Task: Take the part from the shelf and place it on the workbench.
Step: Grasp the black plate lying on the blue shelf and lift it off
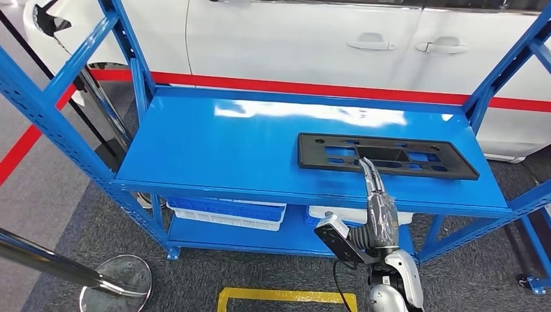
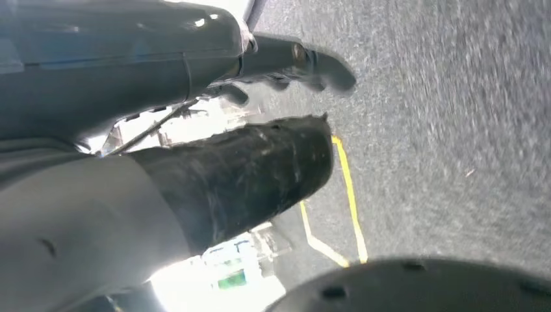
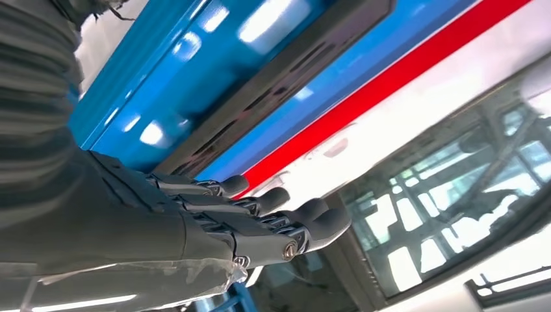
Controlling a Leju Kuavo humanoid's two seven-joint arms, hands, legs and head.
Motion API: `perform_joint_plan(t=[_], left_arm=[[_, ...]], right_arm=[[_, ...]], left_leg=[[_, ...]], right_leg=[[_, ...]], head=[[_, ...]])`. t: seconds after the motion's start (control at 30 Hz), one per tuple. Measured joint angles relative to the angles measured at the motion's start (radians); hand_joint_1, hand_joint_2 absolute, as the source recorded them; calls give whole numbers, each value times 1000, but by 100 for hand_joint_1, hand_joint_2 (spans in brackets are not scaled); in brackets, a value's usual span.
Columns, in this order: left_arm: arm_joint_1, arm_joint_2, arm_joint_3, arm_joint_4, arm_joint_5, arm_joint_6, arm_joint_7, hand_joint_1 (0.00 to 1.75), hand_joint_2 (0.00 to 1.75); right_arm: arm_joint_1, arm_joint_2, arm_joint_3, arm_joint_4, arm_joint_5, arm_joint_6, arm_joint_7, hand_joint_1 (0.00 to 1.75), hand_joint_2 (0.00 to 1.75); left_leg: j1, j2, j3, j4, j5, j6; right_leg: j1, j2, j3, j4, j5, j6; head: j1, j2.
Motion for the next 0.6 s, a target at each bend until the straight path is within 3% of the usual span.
perform_joint_plan(t=[0.03,0.13,0.3,0.5,0.6], left_arm=[[-1,0,-1,0,0,2,-1,0,0],[-2,0,-3,0,1,2,-1,0,0],[-4,3,-3,0,1,2,-1,0,0],[-5,8,-3,0,-2,0,-1,0,0],[-4,8,-3,0,-2,-1,-1,0,0]], right_arm=[[0,0,1,0,1,0,2,0,175],[-1,0,2,0,3,1,4,0,175],[-4,0,3,1,22,2,14,0,175],[-12,0,3,13,43,0,30,0,175],[-13,-1,3,20,43,-1,34,0,175]], left_leg=[[4,1,2,-6,4,-4],[7,3,18,-28,7,-11],[-2,2,24,-30,-2,-9],[-4,2,25,-30,-4,-8],[-4,3,26,-30,-4,-8]], right_leg=[[3,3,9,-17,7,1],[2,6,25,-35,24,17],[-8,6,30,-36,3,26],[-10,6,31,-35,1,39],[-9,6,31,-35,1,39]], head=[[0,0],[0,0],[0,0],[0,0],[0,0]])
